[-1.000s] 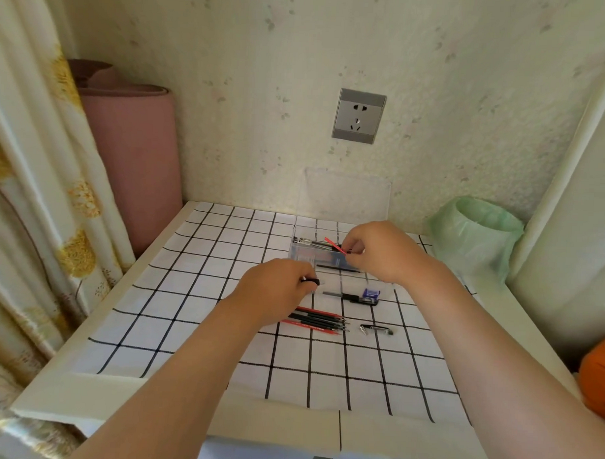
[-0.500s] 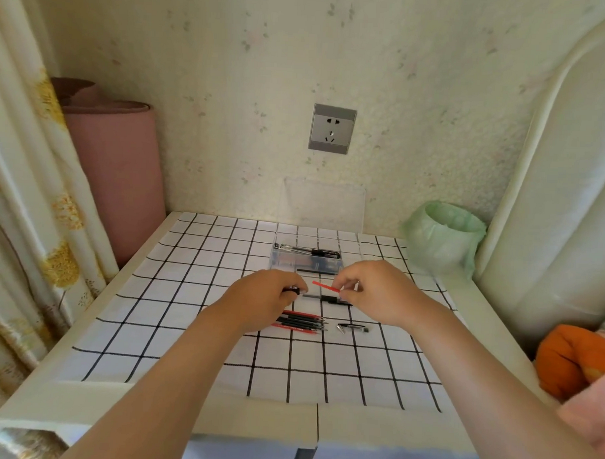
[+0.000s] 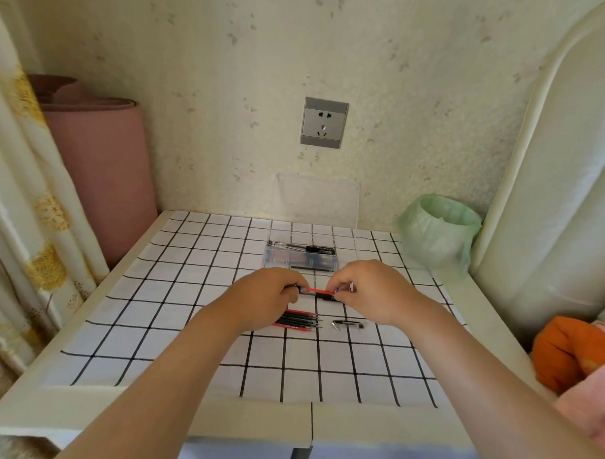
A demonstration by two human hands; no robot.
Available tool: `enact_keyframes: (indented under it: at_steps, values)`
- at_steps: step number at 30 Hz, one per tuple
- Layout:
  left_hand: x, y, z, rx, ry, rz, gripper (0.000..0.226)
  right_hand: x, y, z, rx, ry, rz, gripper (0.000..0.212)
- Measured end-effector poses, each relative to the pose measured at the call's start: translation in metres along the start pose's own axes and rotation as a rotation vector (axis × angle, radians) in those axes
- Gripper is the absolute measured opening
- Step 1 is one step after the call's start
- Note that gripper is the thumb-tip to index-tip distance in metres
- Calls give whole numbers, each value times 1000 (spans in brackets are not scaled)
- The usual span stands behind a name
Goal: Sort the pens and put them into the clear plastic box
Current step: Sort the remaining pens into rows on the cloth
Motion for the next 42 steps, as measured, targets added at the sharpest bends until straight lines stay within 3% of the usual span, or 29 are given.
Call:
enact_keyframes:
  at_steps: [10,15,19,23,27,32,38,42]
  values:
    - [-3,7,-5,-56,-16,23,34,-3,-18,4,55,61,55,15]
    - [2,0,-2,-33,22,57,29,3,-11,5,34,95,75,39]
    - [5,-5,-2,-23,51,50,27,3,1,3,8,20,-60,19]
    - [5,-5,-1,-30,51,58,27,1,5,3,-29,22,2,4]
    - [3,0,-2,-52,34,37,29,-3,-7,5,16,50,135,7]
    - [1,2,-2,-52,34,46,32,-6,-10,7,-1,12,186,26]
    - [0,1,-1,-47,34,58,31,-4,-9,6,2,43,160,6]
    - [-1,0,-1,-55,31,71,32,-12,-18,7,23,-24,262,24]
Point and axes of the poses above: each hand's wrist, its own z-axis towards the middle knuckle, its own x-axis out of the back of the hand, y = z × x, the point moved 6 cm from there along z, towards the middle knuckle, and after that the axes turned 8 degrees about x, right-handed, at the moved point
